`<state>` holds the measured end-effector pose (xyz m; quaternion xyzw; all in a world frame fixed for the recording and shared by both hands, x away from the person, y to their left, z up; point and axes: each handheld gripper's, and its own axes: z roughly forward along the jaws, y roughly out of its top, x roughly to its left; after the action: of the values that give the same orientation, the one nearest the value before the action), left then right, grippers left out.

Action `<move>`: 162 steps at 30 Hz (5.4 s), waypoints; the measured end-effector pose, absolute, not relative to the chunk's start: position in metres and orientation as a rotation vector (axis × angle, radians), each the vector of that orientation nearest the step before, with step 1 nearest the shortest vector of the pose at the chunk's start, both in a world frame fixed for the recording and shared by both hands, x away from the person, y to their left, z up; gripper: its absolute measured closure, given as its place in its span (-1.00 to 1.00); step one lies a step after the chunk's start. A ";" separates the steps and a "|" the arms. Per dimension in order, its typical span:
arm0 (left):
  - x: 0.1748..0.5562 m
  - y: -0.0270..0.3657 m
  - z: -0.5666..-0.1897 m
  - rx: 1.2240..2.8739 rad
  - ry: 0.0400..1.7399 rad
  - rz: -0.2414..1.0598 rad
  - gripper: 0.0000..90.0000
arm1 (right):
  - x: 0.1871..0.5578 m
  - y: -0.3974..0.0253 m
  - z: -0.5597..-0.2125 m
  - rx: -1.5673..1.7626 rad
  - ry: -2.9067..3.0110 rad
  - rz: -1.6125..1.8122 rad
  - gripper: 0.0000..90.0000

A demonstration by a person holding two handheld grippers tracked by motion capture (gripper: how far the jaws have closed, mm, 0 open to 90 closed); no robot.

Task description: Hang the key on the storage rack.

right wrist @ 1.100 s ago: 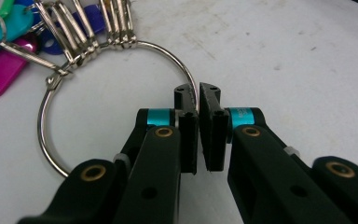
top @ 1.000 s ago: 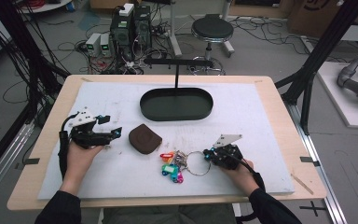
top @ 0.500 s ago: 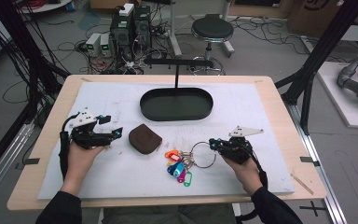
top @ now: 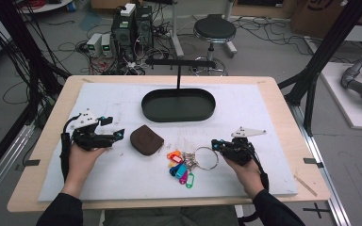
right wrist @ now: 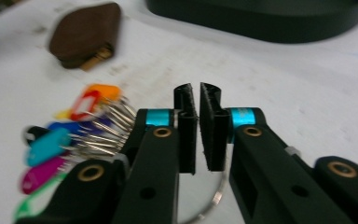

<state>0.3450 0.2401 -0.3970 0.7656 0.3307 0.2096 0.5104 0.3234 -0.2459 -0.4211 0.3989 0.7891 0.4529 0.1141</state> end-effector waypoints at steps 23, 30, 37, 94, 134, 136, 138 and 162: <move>0.344 0.237 -0.398 1.849 0.792 0.501 -0.37 | 0.332 -0.240 -0.444 1.161 2.401 1.078 0.96; 0.345 0.238 -0.398 1.852 0.789 0.502 -0.37 | 0.330 -0.252 -0.431 1.241 2.341 1.415 0.96; 0.344 0.236 -0.398 1.851 0.787 0.501 -0.37 | 0.326 -0.247 -0.426 1.233 2.338 1.572 0.95; 0.335 0.226 -0.401 1.810 0.735 0.500 -0.37 | 0.390 -0.230 -0.276 0.631 2.338 1.507 0.96; 0.339 0.223 -0.405 1.811 0.727 0.495 -0.37 | 0.513 -0.236 -0.292 1.035 2.163 1.387 0.96; 0.339 0.223 -0.405 1.808 0.726 0.496 -0.37 | 0.515 -0.236 -0.293 1.029 2.159 1.388 0.96; 0.339 0.223 -0.405 1.809 0.726 0.497 -0.37 | 0.516 -0.235 -0.294 1.028 2.147 1.387 0.96; 0.338 0.225 -0.406 1.810 0.725 0.496 -0.37 | 0.522 -0.229 -0.305 1.103 2.024 1.191 0.59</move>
<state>0.3380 0.2250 -0.4063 0.7598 0.3044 0.2083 0.5354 0.5222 -0.2288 -0.3048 0.4092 0.7512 0.4419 0.2701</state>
